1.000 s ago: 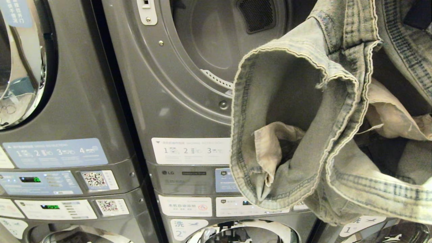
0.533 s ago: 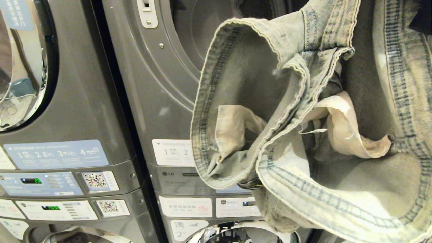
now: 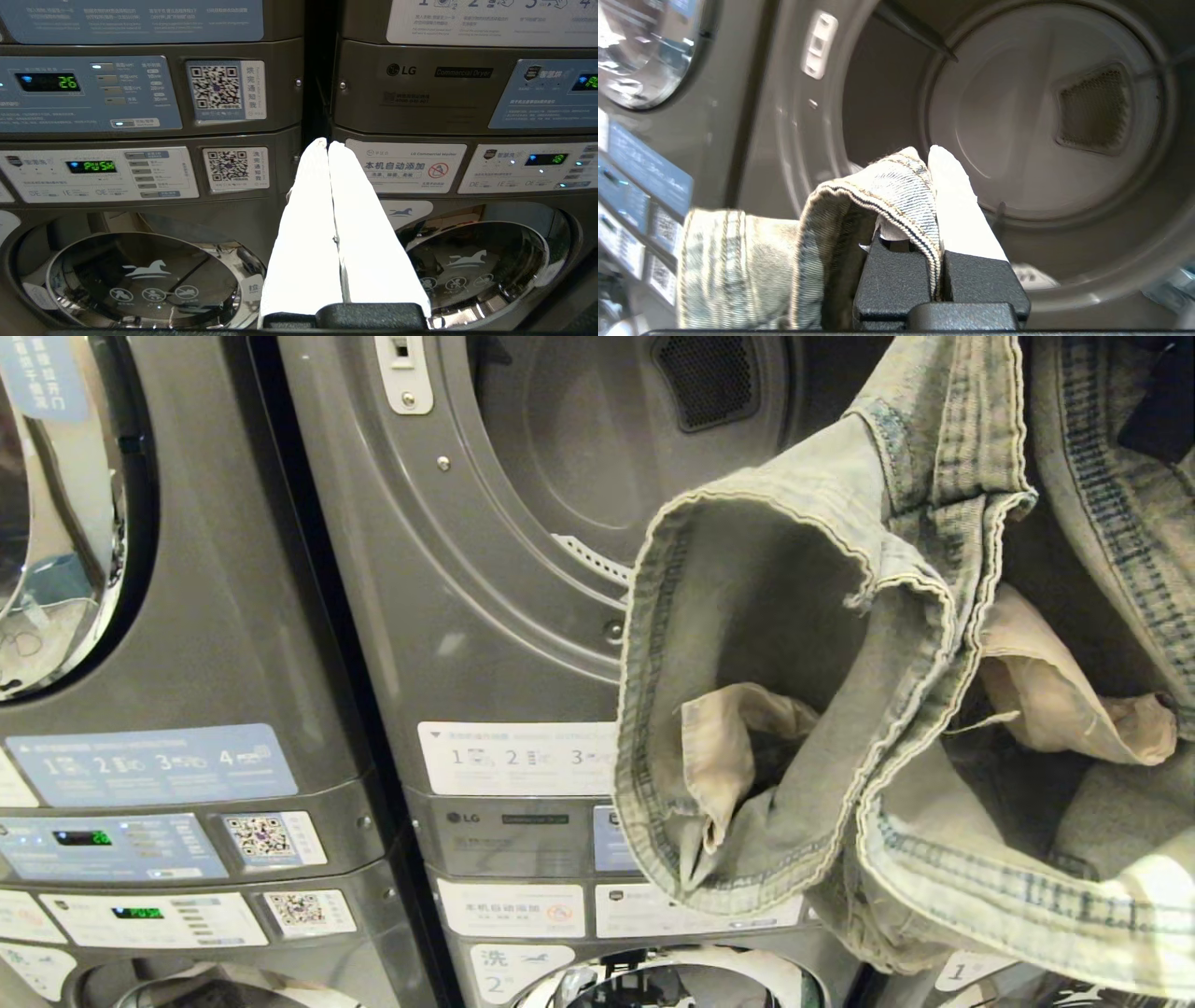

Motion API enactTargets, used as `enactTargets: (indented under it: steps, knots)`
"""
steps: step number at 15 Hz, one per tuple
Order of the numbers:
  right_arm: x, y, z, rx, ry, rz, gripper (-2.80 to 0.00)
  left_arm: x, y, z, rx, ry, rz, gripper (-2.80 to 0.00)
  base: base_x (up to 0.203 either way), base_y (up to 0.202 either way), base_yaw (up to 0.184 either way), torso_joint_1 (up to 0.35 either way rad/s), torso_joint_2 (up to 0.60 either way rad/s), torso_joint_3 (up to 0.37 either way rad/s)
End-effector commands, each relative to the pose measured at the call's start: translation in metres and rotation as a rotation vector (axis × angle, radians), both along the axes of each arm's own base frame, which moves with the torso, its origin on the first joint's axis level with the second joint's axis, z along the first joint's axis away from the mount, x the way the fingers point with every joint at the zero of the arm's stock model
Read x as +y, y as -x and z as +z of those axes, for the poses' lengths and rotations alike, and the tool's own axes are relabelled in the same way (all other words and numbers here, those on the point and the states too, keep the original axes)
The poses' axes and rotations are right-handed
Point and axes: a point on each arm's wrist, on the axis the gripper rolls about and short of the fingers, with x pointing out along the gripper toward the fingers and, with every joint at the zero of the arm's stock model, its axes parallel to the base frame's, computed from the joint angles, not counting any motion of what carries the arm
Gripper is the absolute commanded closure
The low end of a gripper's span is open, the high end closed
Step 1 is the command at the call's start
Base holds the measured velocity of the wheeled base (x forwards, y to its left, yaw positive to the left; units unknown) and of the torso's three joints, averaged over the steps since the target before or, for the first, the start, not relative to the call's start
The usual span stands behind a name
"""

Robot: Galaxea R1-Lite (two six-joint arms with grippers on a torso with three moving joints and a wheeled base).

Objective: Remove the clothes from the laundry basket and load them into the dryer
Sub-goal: Put the clothes in the dryer

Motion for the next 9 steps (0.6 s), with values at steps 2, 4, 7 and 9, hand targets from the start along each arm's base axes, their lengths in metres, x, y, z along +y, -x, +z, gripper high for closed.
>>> enactTargets:
  steps: [2, 4, 7, 9]
  knots:
    - [-0.0007, 0.0007, -0.0012, 0.001, 0.002, -0.008, 0.00, 0.0000, 0.0000, 0.0001, -0.001, 0.000, 0.000, 0.00, 0.000, 0.000, 0.000, 0.000, 0.00, 0.000]
    - [-0.0029, 0.0027, -0.0017, 0.000, 0.001, -0.010, 0.00, 0.0000, 0.0000, 0.0001, -0.001, 0.000, 0.000, 0.00, 0.002, -0.006, 0.124, -0.001, 0.00, 0.004]
    - [-0.0065, 0.0057, -0.0030, 0.000, 0.002, -0.013, 0.00, 0.0000, 0.0000, 0.0001, -0.001, 0.000, 0.000, 0.00, 0.000, -0.011, 0.177, 0.005, 0.00, 0.001]
    - [-0.0094, 0.0084, -0.0060, 0.005, 0.006, -0.014, 0.00, 0.0000, -0.0001, 0.0001, 0.000, 0.000, 0.000, 0.00, 0.001, -0.007, 0.175, -0.002, 0.00, 0.004]
